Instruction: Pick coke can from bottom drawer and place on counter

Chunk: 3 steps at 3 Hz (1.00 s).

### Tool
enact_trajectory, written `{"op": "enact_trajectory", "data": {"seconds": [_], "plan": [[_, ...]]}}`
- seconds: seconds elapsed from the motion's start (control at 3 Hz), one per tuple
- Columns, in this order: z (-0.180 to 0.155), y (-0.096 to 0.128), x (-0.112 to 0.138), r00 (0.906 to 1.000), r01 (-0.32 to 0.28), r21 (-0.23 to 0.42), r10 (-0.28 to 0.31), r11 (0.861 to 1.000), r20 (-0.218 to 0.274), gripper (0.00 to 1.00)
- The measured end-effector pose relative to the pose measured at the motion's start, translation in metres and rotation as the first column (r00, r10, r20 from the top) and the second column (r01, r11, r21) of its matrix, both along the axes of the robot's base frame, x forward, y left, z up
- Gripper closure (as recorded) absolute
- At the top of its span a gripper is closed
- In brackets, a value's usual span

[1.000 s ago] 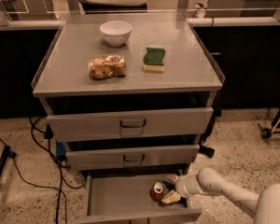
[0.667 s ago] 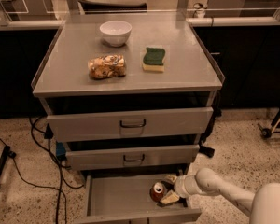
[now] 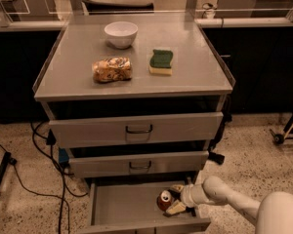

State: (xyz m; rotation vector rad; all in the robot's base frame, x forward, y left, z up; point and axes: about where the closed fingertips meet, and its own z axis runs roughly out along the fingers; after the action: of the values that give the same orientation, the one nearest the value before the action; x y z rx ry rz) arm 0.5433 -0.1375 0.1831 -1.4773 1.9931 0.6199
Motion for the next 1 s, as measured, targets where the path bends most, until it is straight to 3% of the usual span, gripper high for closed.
{"op": "enact_trajectory", "data": {"seconds": [1.0], "plan": [[-0.011, 0.024, 0.003, 0.9996, -0.028, 0.071, 0.028, 0.997, 0.007, 0.35]]}}
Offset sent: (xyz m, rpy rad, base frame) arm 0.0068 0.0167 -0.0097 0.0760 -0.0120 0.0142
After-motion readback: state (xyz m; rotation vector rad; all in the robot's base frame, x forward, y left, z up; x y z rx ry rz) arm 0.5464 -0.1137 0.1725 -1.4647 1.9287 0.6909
